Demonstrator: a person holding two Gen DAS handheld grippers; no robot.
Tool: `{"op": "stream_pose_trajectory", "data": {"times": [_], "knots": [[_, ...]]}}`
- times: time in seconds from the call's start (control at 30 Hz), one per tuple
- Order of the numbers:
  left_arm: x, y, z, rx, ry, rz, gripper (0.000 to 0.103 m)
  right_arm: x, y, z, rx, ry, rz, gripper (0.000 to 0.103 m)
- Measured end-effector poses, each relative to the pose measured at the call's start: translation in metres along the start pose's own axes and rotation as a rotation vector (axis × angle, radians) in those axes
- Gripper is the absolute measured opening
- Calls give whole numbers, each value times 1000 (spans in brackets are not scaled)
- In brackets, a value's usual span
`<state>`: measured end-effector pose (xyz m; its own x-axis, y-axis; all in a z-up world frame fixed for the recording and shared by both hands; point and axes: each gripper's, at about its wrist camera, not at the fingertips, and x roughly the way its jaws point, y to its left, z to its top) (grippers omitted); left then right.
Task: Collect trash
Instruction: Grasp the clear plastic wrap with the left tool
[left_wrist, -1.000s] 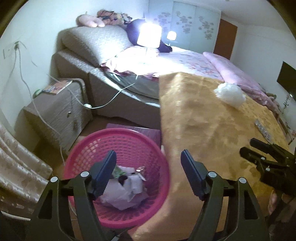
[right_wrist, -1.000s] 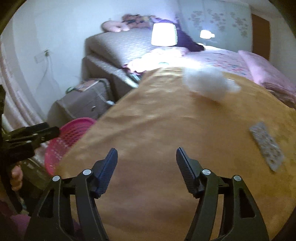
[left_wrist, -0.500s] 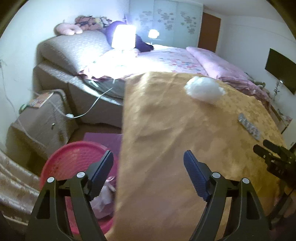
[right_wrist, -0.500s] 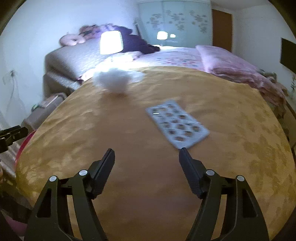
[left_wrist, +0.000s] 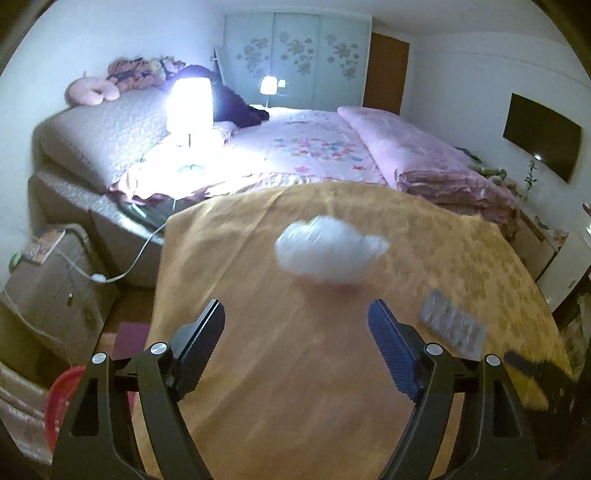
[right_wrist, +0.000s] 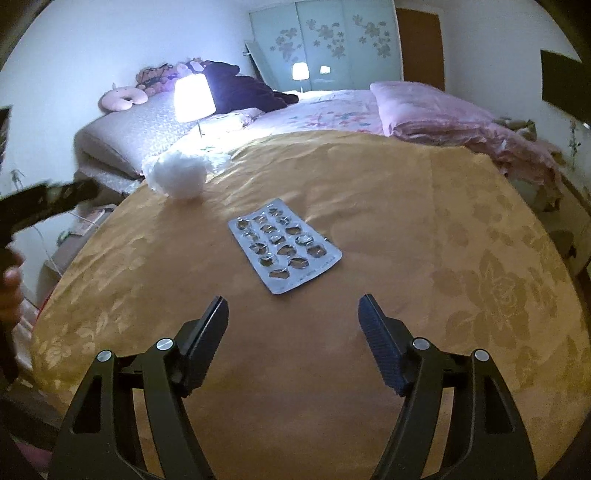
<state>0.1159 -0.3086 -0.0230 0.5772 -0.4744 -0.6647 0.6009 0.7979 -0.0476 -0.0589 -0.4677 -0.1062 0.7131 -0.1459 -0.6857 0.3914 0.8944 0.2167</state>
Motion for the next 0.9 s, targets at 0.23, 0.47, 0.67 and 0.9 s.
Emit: {"op": "stream_pose_trajectory", "data": {"times": [0.23,0.47,0.67,0.9], "knots": [[37,-25,34,-6,-30,32,77,0,1,0,1,11,31,71],[79,-23,48,-15,39,65,78,-1,-1,0,8,10,50,74],[96,-29,39,27,81,50,77,0,-1,1,8,9,50,75],[92,-29,36,40,82,19,49,-1,0,0,4,10,46,75]]}}
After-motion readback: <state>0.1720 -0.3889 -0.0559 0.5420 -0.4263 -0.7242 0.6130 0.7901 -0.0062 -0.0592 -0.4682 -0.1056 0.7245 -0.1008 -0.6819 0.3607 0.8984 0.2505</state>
